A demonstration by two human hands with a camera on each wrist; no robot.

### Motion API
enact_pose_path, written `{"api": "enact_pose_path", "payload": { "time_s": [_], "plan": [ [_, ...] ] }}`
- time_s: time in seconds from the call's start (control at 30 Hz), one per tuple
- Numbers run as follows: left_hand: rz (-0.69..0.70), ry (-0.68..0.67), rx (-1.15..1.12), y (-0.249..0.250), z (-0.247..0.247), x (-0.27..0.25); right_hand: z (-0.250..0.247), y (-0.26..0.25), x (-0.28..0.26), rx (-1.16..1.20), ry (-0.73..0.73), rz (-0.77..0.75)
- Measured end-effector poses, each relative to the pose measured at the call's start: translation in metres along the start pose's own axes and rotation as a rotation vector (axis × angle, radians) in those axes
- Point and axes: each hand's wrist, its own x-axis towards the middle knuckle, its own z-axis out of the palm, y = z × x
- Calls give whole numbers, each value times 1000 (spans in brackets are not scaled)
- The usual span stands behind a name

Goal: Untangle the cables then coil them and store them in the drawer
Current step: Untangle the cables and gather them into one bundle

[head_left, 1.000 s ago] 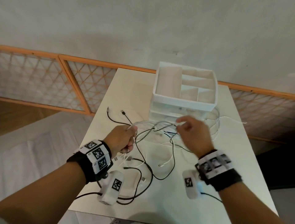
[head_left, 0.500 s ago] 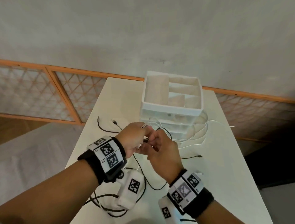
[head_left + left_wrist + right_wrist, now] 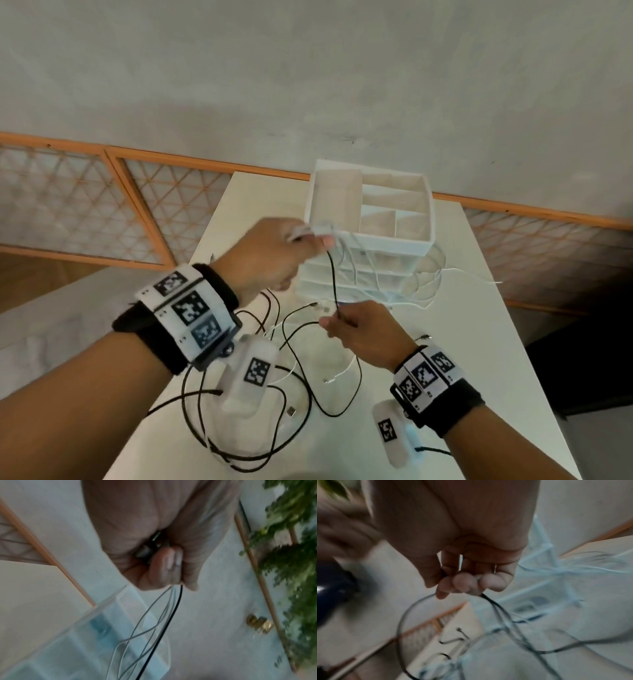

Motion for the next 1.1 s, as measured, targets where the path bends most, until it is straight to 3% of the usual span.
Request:
{"api": "enact_pose_path", "payload": {
  "time_s": [0.1,0.2,0.3,0.37,0.4,0.47,0.53,0.6,0.63,0.7,0.8,0.9,1.0,1.1],
  "plan": [
    [152,58,-213,22,-15,-2,-10,58,2,-125,-4,302],
    [94,94,-77,16,-24,2,-54,72,6,-167,225,416],
    [-110,119,301,-20,-19,9,-118,43,9,176,674,221],
    [-201,130,312,-42,-13,12,-146,22,3,389,871,3],
    [-232,151,222,-49,-12,13,-151,18,1,365,910,-46],
    [-265,200,-6,-52,-14,16,-150,37,1,134,870,58],
    [-234,219,-197,-45,-22,18,-135,82,2,-122,659,373],
    [-173,201,-306,-33,-32,19,-115,124,1,-174,385,646],
    [-146,177,-321,-27,-34,18,-109,134,0,-144,325,704],
    [-132,130,-262,-22,-33,17,-113,135,5,-33,395,587],
    [-214,101,-175,-27,-20,18,-145,87,9,79,703,175],
    [-277,89,-247,-39,-12,21,-182,30,4,134,943,-96],
    [-290,114,-306,-46,-12,21,-193,37,11,4,973,-42],
    [-252,142,-244,-48,-14,21,-182,84,29,3,775,157]
  ]
}}
